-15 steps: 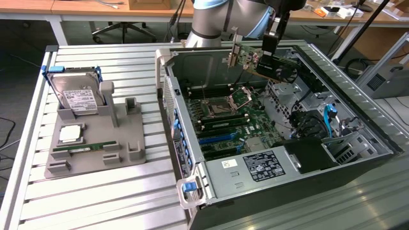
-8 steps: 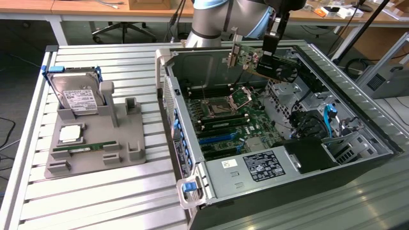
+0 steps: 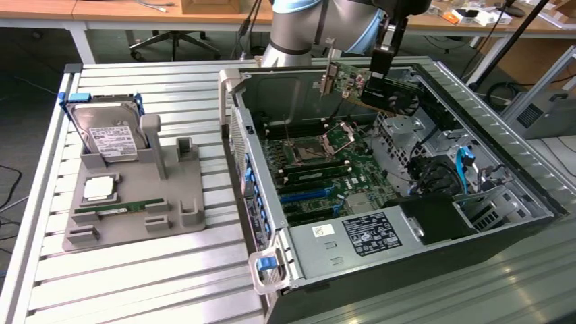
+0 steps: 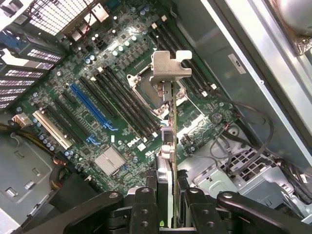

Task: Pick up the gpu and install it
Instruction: 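Insert the gpu into the slot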

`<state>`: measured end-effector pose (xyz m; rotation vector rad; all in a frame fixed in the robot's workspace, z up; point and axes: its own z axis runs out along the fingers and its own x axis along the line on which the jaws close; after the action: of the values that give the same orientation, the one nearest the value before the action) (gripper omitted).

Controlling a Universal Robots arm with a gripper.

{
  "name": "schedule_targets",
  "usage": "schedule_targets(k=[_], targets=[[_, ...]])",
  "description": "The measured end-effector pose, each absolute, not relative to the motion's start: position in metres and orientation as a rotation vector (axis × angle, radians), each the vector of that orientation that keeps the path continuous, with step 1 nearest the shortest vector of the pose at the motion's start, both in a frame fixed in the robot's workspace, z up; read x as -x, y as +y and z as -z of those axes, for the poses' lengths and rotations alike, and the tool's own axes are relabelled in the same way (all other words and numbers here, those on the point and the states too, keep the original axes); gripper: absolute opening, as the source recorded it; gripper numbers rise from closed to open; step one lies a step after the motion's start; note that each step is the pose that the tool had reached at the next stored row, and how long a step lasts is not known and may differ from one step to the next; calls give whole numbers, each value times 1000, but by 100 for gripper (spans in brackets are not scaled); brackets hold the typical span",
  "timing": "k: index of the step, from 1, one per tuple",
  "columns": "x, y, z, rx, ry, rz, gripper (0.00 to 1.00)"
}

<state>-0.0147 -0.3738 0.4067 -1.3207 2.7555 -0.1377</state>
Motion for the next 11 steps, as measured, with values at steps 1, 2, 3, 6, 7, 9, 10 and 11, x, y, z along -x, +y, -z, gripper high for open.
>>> schedule_targets(k=[1, 2, 3, 6, 7, 9, 10, 11], targets=[[15, -374, -407, 1325, 2753, 138, 27], [15, -374, -407, 1327, 2752, 137, 27], [15, -374, -407, 1332, 2750, 137, 27], [15, -374, -407, 1341, 2745, 137, 27], [15, -374, -407, 1344, 2743, 137, 27], [15, -374, -407, 1350, 2740, 136, 27], [15, -374, -407, 1352, 2739, 136, 27], [15, -374, -407, 1354, 2738, 136, 27]])
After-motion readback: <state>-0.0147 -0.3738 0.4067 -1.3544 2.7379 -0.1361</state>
